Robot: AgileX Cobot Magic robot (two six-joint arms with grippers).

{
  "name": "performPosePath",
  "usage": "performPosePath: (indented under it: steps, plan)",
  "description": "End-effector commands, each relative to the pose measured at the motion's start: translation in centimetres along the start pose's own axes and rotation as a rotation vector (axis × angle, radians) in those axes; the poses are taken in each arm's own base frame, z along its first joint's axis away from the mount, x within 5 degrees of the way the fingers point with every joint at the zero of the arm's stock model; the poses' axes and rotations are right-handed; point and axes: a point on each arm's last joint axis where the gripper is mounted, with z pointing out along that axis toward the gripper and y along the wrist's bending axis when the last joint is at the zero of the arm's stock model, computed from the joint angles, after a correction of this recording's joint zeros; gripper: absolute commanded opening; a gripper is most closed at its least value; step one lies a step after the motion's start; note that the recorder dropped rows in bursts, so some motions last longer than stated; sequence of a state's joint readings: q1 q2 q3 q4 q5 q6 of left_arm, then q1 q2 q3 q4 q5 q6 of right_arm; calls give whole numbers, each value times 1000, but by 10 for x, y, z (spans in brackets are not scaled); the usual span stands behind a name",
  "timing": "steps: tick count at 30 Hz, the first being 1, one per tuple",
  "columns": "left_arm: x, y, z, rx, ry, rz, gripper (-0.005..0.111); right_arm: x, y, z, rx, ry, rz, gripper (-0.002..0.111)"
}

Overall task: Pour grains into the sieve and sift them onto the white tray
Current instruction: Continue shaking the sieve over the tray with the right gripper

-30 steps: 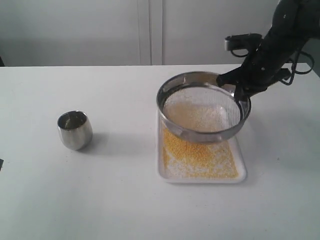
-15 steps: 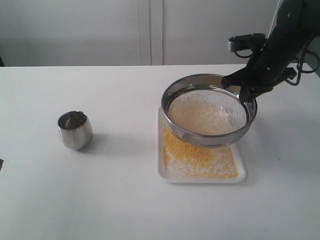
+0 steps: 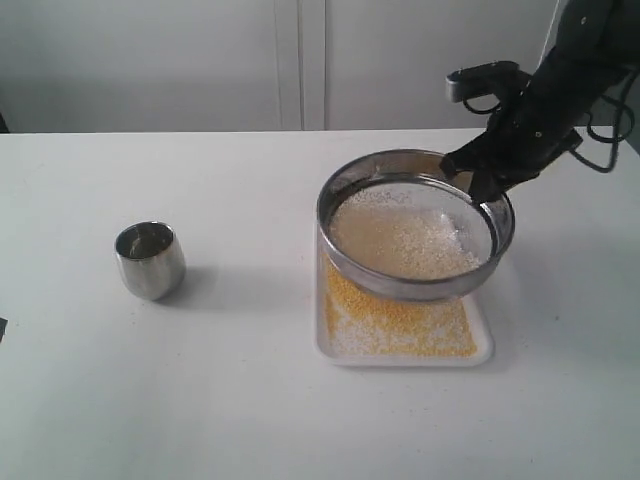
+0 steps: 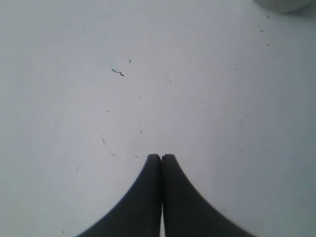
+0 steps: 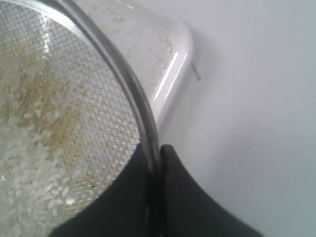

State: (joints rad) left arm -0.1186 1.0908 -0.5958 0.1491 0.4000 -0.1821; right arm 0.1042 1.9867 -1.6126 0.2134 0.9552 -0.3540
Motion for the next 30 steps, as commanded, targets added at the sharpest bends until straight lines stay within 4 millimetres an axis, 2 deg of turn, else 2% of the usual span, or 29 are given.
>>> performPosePath:
  steps: [1, 2, 3, 6, 7, 10, 11, 13, 14, 15, 17, 18, 20, 22, 24, 26, 27, 28, 30]
  plan:
    - [3, 0, -1, -1, 10, -3, 0, -2, 2, -9, -42, -28, -68, 0]
    - [3, 0, -1, -1, 10, -3, 0, 1, 6, -8, -81, -2, -179, 0]
    - [3, 0, -1, -1, 10, -3, 0, 0, 5, -7, -72, -8, -183, 0]
    - [3, 0, -1, -1, 10, -3, 0, -6, -14, -8, 93, -91, 222, 0]
    - [3, 0, -1, -1, 10, -3, 0, -6, -13, -8, 79, -83, 208, 0]
    - [3, 0, -1, -1, 10, -3, 0, 4, 7, -3, -127, 29, -244, 0]
    - [3, 0, -1, -1, 10, -3, 0, 3, 6, -3, -110, 14, -206, 0]
    - [3, 0, -1, -1, 10, -3, 0, -4, -9, -3, 23, -57, 128, 0]
    - [3, 0, -1, -1, 10, -3, 0, -4, -11, -4, 37, -61, 178, 0]
    - [3, 0, -1, -1, 10, -3, 0, -3, -7, -4, 0, -38, 116, 0]
    - [3, 0, -1, -1, 10, -3, 0, 6, 9, 0, -150, 48, -247, 0]
    - [3, 0, -1, -1, 10, -3, 0, 7, 9, 1, -151, 61, -292, 0]
    - [3, 0, -1, -1, 10, -3, 0, -1, -6, 1, 32, -3, -23, 0]
    - [3, 0, -1, -1, 10, -3, 0, -4, -16, -1, 136, -57, 207, 0]
    - [3, 0, -1, -1, 10, -3, 0, -3, -9, 0, 80, -28, 104, 0]
    - [3, 0, -1, -1, 10, -3, 0, 4, 11, 2, -113, 45, -298, 0]
    - [3, 0, -1, -1, 10, -3, 0, 6, 12, 3, -140, 57, -387, 0]
    - [3, 0, -1, -1, 10, -3, 0, 4, 10, 3, -104, 44, -319, 0]
    - [3, 0, -1, -1, 10, -3, 0, -6, -2, 2, 13, -50, -23, 0]
